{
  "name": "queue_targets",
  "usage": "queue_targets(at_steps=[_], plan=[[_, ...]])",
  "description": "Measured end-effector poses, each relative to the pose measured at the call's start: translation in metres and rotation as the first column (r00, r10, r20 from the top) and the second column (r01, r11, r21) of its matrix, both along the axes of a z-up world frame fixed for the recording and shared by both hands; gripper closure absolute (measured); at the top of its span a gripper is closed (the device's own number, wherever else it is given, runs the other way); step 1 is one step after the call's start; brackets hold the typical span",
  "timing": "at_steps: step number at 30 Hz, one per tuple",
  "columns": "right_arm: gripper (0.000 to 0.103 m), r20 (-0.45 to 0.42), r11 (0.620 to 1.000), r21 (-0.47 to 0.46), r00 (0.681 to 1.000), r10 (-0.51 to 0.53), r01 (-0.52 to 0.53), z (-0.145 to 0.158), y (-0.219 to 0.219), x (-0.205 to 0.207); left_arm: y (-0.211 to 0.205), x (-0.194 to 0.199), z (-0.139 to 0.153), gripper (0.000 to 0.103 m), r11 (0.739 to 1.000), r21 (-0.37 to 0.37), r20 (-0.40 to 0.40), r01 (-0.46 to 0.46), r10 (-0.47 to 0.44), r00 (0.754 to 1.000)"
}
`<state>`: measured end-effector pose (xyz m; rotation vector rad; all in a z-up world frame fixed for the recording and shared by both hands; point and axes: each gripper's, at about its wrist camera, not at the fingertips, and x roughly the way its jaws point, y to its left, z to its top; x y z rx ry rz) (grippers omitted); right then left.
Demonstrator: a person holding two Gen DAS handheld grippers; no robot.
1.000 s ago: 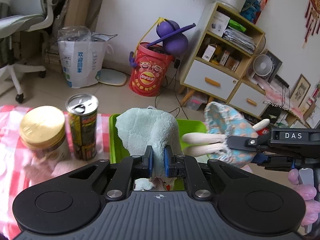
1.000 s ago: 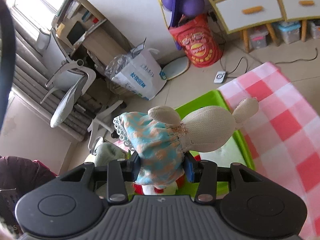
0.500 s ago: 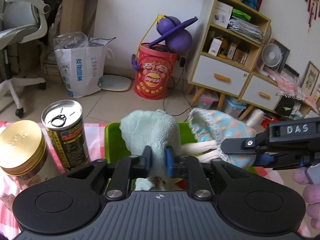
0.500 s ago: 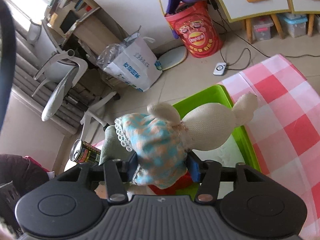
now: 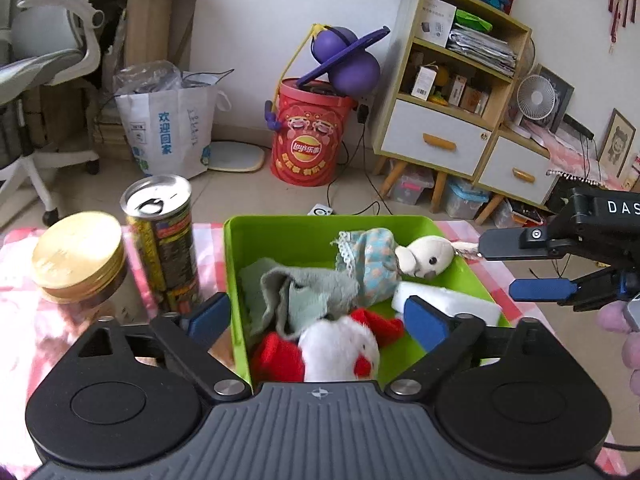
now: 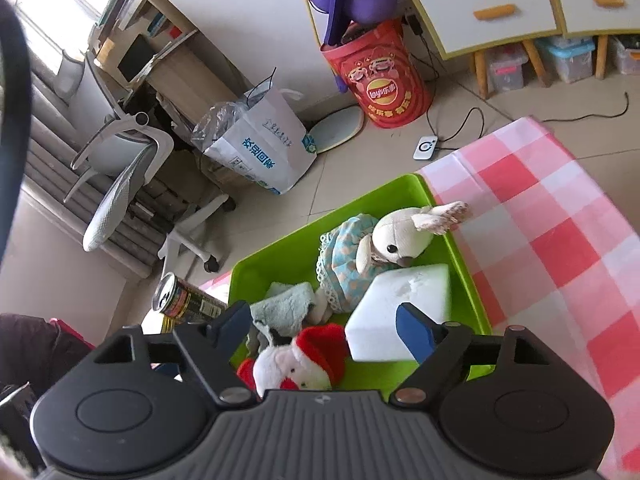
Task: Organize soft objects
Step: 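Open the left tool over the bin while the right tool releases the bunny doll, then move both open tools back toward the brown plush and white cloth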
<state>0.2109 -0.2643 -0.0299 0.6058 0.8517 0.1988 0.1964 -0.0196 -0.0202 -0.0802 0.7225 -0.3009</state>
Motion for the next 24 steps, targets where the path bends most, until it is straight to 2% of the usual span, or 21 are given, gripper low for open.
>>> queue_targets(at_steps=[5,10,17,21,24], plan=[[0.045,0.043,0.998,-0.065,0.999,0.012,-0.009,0.012,0.004,-0.030,0.013,-0.029,0.002,0.008,1.000,-0.014,-0.014,0.001,-0.002,1.000],[0.043,0.046,0.997,-0.076,0.999,0.021,-0.018,0.018,0.009,-0.059,0.026,-0.056,0.008,0.006,1.000,-0.010,-0.034,-0.012,0.012,0.999],[0.041,0.002,0.990,-0.136,0.999,0.047,-0.046,0.020,0.029,-0.094,0.041,-0.094,0.017,0.005,0.999,0.025,-0.049,-0.033,0.034,0.998],[0.040,-0.023,0.982,-0.175,0.998,0.061,-0.064,0.020,0.041,-0.112,0.052,-0.111,0.014,0.005,0.998,0.023,-0.080,-0.054,0.056,0.995],[0.040,-0.017,0.981,-0.181,0.998,0.066,-0.068,0.017,0.047,-0.127,0.063,-0.123,0.007,0.005,0.997,0.023,-0.074,-0.076,0.078,0.994]])
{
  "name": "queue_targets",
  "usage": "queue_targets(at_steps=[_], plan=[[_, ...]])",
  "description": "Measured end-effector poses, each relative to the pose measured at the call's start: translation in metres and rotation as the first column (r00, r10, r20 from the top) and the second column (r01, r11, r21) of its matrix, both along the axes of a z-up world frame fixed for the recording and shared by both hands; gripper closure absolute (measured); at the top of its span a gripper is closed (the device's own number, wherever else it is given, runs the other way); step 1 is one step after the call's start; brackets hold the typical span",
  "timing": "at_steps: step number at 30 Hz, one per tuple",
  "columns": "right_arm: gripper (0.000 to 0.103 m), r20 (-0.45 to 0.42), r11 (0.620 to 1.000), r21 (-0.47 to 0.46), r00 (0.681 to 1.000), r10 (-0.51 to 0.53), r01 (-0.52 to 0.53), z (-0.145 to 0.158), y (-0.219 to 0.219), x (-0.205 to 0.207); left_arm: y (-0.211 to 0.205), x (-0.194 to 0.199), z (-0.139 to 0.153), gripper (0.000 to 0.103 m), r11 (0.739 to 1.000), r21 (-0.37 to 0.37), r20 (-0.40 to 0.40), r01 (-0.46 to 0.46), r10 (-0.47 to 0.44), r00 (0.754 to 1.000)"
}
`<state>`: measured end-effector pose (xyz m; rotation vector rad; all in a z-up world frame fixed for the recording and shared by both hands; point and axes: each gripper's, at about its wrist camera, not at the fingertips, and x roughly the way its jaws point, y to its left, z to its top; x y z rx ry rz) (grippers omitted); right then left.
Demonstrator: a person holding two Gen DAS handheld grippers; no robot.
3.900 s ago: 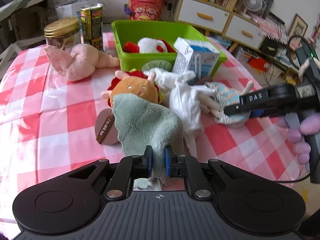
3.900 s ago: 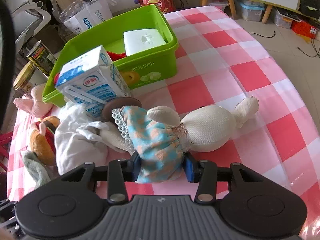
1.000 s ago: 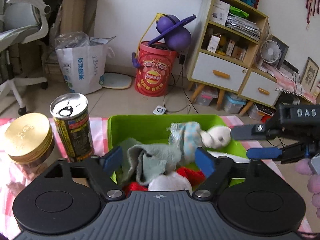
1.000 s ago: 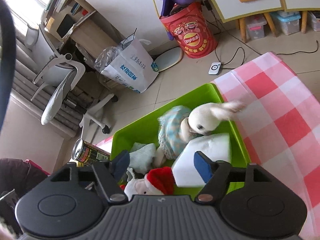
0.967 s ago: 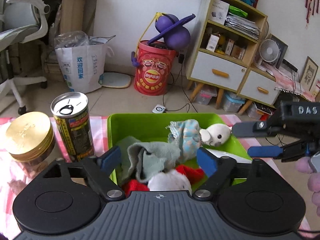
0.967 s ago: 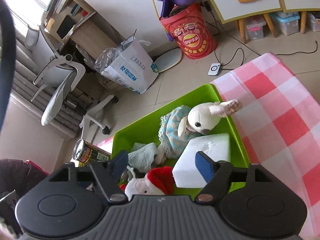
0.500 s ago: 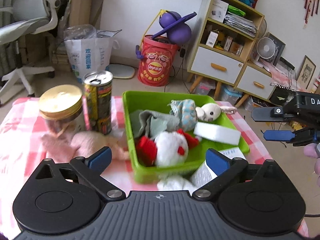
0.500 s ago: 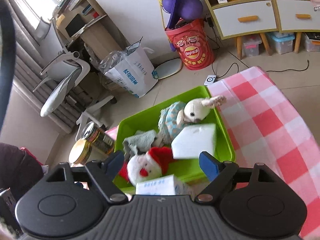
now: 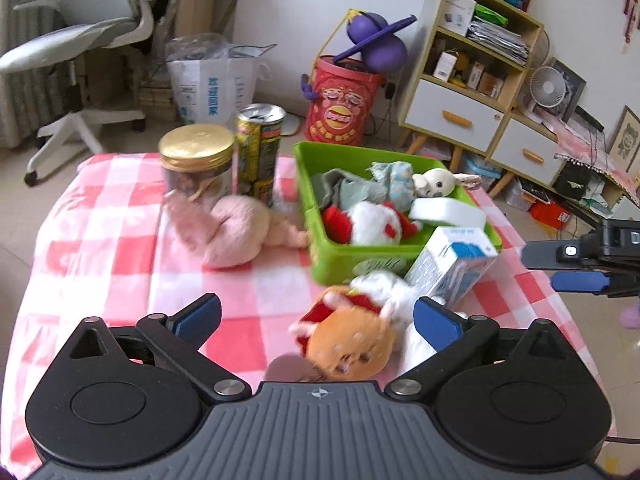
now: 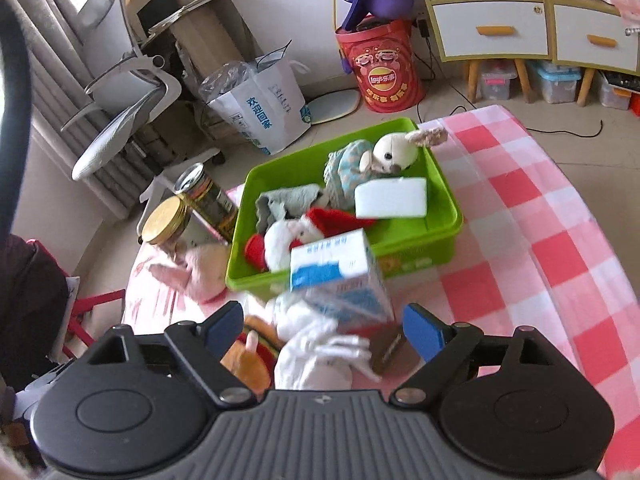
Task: Organize soft objects
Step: 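Move both open tools back toward the brown plush and white cloth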
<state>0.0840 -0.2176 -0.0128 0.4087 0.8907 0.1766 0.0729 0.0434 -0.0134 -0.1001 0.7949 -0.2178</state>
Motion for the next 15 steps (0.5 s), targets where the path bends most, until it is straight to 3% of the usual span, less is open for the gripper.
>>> queue_targets(at_steps=[8,15], plan=[[0.037,-0.013,1.000,-0.028,1.000,-0.005,0.005,-0.021,0.003,-0.013,0.019,-0.009,-0.019,0.005,0.997,0.070,-0.018,-0.014,0.015,1.000],[0.037,-0.110,0.997,-0.051,0.993,0.046,-0.052,-0.048,0.018,-0.011,0.019,-0.006,-0.034,0.005,0.996,0.084,-0.049,0.003,0.001,0.999]])
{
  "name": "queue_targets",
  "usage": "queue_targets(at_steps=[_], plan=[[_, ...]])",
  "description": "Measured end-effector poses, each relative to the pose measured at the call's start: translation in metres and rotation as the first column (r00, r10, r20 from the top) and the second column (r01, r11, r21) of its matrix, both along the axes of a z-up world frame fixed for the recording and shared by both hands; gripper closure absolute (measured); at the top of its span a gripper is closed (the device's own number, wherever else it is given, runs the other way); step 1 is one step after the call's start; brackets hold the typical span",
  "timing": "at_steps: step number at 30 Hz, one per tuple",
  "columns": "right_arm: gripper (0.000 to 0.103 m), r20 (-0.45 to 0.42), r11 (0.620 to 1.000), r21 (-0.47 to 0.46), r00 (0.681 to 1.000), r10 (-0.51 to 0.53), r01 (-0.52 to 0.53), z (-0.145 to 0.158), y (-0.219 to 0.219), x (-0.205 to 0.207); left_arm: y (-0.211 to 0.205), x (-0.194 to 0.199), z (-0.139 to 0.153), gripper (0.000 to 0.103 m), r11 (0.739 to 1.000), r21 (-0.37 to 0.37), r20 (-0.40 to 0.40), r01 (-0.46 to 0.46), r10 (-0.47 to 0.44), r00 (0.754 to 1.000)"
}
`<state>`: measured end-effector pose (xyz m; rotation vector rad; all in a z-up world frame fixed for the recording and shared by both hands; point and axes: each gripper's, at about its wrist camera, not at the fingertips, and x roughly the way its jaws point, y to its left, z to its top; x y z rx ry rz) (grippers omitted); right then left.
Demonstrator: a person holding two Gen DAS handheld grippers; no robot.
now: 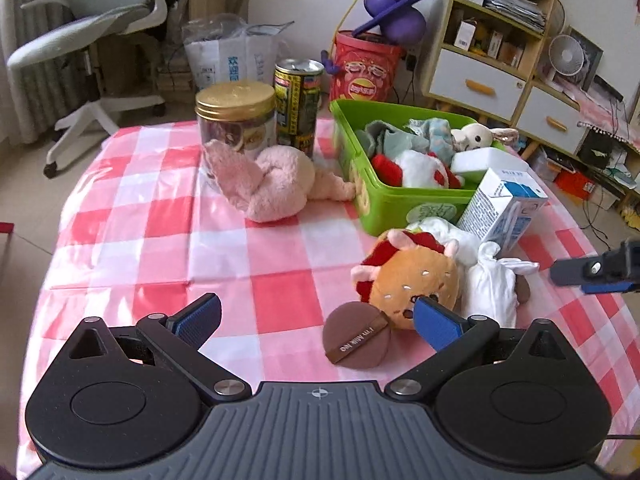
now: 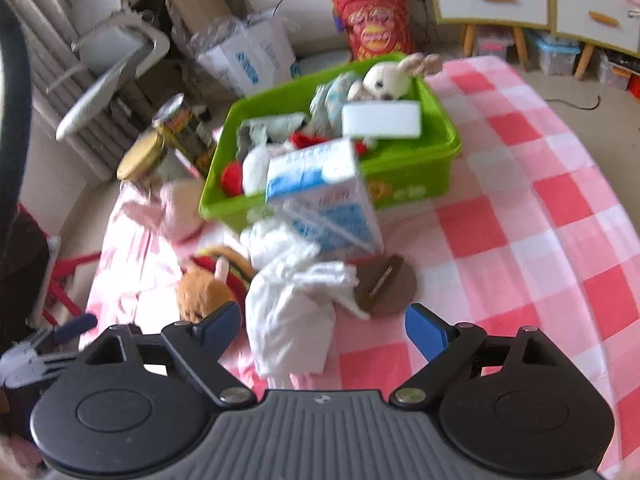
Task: Organize soft objects
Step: 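Move both open tools back toward the brown plush and white cloth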
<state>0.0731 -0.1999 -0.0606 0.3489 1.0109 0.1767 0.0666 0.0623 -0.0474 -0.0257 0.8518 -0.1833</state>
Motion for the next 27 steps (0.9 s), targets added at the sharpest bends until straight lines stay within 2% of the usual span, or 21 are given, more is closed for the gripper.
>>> queue_targets(at_steps=[7,12,17,23,27], plan=[[0.037,-0.039,0.999,-0.005,0.998,0.041,-0.042,-0.011,0.018,0.001,-0.012,0.002,-0.006,0.005,0.996,-0.031,0.026,0.081,-0.081,0.996],[0.037,-0.047,0.997,-0.011,0.996,0.069,-0.070,-0.014,0.026,-0.001,-0.016,0.006,-0.011,0.006,0.992,-0.075,0.018,0.101,-0.100,0.995],[0.037,-0.105,0.997,0.037,0.992,0.068,-0.064,-0.025,0.025,0.002,-0.017,0.014,-0.014,0.007,0.990,-0.114,-0.003,0.087,-0.087,0.996],[0.038,-0.115,0.995,0.045,0.989,0.090,-0.085,-0.033,0.033,0.003,-0.013,0.021,-0.017,0.011,0.983,-0.179,-0.037,0.050,-0.057,0.998],[0.048,-0.121,0.995,0.050,0.988,0.091,-0.085,-0.040,0.038,0.005,-0.010,0.023,-0.018,0.012,0.976,-0.215,-0.054,0.032,-0.045,0.998]])
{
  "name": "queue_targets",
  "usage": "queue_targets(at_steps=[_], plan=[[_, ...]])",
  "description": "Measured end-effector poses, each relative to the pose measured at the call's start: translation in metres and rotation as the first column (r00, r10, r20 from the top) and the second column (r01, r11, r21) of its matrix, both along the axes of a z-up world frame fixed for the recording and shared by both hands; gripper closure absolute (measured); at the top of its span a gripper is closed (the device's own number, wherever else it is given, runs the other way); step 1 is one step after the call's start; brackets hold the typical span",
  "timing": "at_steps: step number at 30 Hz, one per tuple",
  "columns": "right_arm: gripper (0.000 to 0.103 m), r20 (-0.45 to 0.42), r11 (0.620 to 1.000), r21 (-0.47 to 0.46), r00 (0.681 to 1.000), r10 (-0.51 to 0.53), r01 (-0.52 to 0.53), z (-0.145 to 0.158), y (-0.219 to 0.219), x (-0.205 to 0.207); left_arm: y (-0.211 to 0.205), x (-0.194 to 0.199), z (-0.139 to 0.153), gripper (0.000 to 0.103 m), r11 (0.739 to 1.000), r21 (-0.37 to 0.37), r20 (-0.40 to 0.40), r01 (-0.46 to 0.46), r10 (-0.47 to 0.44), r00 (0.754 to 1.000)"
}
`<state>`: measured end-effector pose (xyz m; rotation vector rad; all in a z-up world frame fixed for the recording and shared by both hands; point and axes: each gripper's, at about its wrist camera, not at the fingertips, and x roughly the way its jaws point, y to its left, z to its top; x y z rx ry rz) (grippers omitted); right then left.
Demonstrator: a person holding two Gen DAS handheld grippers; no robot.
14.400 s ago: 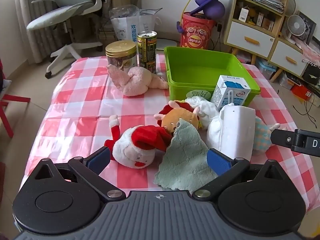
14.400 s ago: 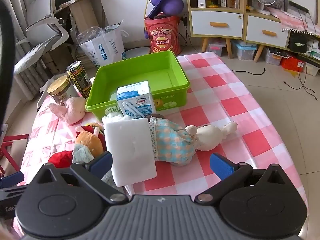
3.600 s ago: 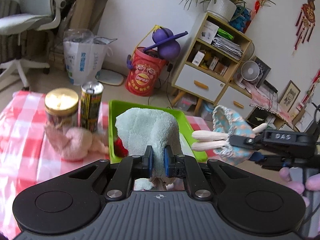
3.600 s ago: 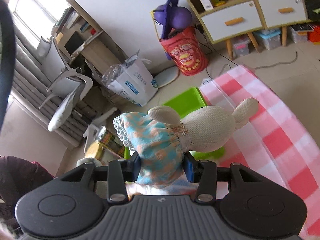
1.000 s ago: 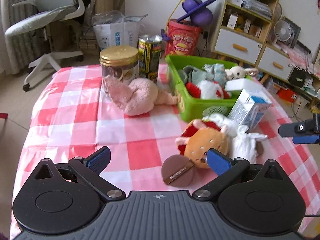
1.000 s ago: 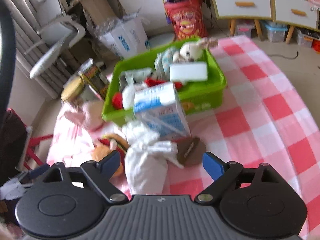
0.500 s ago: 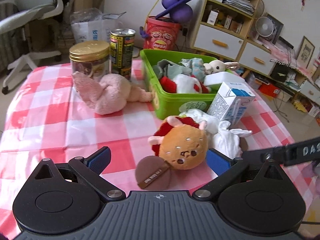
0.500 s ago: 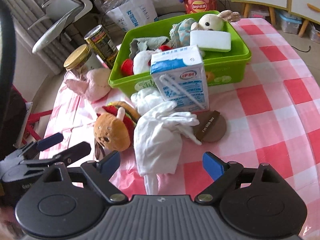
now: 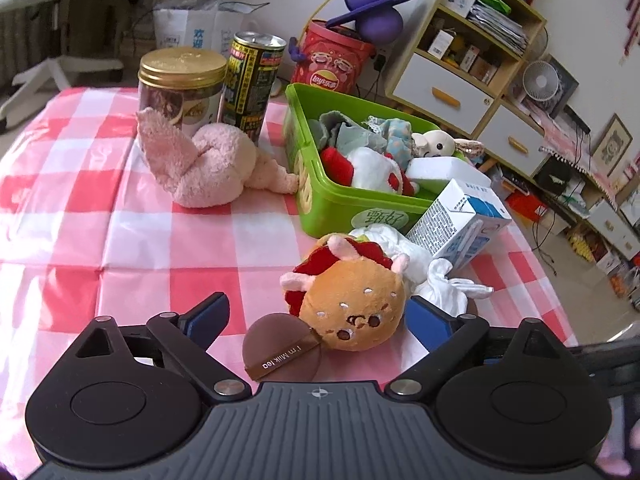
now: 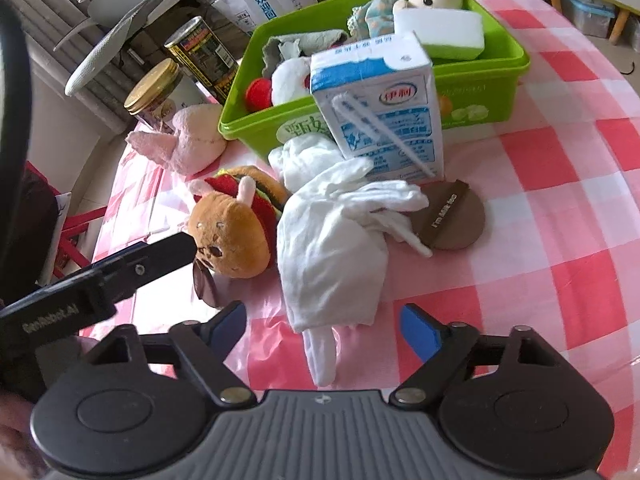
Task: Organize soft objects
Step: 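Move both open tools back toward the brown plush and white cloth, then grasp the brown round plush with the left tool while the right tool grasps the white cloth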
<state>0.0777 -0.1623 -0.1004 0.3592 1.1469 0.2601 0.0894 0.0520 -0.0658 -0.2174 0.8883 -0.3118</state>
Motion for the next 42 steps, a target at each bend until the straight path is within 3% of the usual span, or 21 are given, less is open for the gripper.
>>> queue_targets(at_steps=[5,9,16,21,28,38,42], plan=[[0.064,0.004,0.999,0.033,1.000,-0.008,0.008,-0.005,-0.001,0.002,0.002,0.004,-0.001,0.015,0.999,-0.046,-0.022,-0.021,0.020,1.000],[0.083,0.005,0.999,0.036,1.000,-0.015,0.015,-0.009,-0.002,0.005,-0.003,0.009,-0.003,0.019,0.994,-0.105,-0.047,-0.035,0.030,0.998],[0.093,0.001,0.997,0.061,0.999,-0.037,0.037,-0.009,-0.010,0.007,-0.023,0.015,-0.007,0.025,0.998,-0.056,-0.037,-0.013,0.011,0.999],[0.096,-0.019,0.997,0.053,0.998,-0.052,0.053,-0.005,-0.018,0.003,-0.034,0.020,-0.014,0.034,1.000,0.012,-0.041,-0.023,0.024,0.999],[0.094,-0.014,0.996,0.048,0.998,-0.068,0.069,-0.007,-0.033,0.003,-0.034,0.020,-0.009,0.047,0.998,-0.002,-0.043,-0.058,0.058,0.997],[0.081,0.029,0.999,0.041,0.999,-0.014,0.013,-0.019,-0.015,0.010,-0.028,0.015,0.004,0.048,0.996,-0.058,-0.040,-0.069,0.067,0.997],[0.080,0.051,1.000,0.025,0.999,-0.005,0.004,-0.022,-0.010,0.011,-0.024,0.012,0.007,0.048,0.995,-0.066,-0.037,-0.071,0.069,0.997]])
